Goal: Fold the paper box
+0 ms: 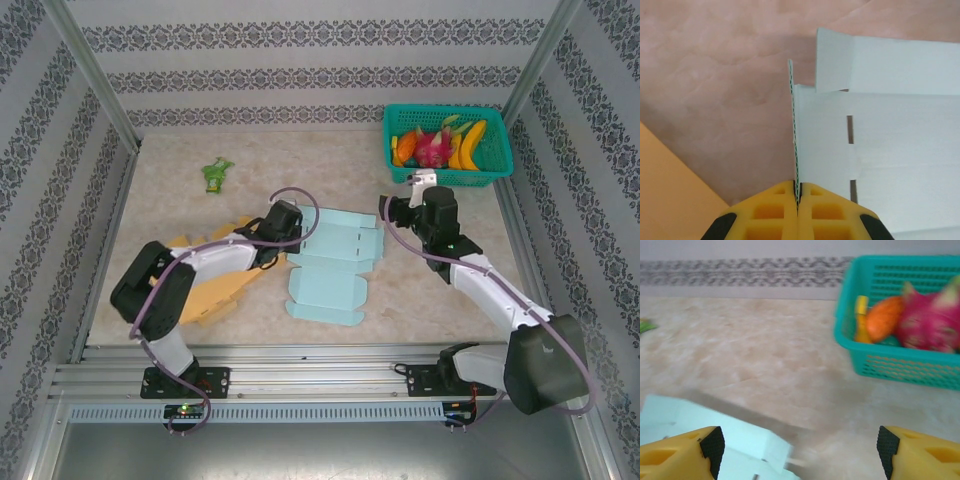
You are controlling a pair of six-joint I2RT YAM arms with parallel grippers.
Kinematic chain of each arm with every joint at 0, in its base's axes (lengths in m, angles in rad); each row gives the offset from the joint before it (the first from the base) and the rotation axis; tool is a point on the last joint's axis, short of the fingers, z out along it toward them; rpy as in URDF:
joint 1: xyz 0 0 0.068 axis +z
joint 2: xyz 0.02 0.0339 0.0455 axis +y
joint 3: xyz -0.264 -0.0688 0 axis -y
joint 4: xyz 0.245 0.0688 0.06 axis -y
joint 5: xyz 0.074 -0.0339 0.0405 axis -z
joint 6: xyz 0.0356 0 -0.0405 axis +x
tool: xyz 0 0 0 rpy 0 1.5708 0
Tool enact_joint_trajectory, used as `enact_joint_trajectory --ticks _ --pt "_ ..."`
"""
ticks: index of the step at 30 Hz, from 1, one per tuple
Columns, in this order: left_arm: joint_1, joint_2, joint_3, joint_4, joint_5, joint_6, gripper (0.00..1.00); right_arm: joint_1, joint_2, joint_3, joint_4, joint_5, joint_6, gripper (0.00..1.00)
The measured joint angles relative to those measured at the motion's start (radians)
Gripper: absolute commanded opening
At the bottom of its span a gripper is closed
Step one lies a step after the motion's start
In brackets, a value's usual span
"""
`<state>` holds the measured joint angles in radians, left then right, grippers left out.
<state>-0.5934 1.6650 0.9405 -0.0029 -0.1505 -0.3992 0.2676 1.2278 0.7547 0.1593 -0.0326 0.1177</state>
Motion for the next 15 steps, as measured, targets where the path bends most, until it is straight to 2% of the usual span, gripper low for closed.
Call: enact_joint_trajectory --ticks 4,6,11,15 --pt "0.000 -0.096 -0.107 0.203 0.073 0.077 0.00 0.017 0.060 0.130 -0.046 -0.216 -0.148 0.66" --pt "-0.001 -0.111 -0.148 0.306 0.097 0.107 0.00 0.019 0.102 0.244 -0.121 -0.335 -0.245 0.64" --pt "-0.003 -0.112 -0.233 0.514 0.134 0.169 0.00 0.025 0.228 0.642 -0.469 -0.576 -0.565 0.63" --pt "-0.010 -0.112 -0.299 0.665 0.166 0.214 0.00 0.025 0.307 0.887 -0.781 -0.612 -0.794 0.58"
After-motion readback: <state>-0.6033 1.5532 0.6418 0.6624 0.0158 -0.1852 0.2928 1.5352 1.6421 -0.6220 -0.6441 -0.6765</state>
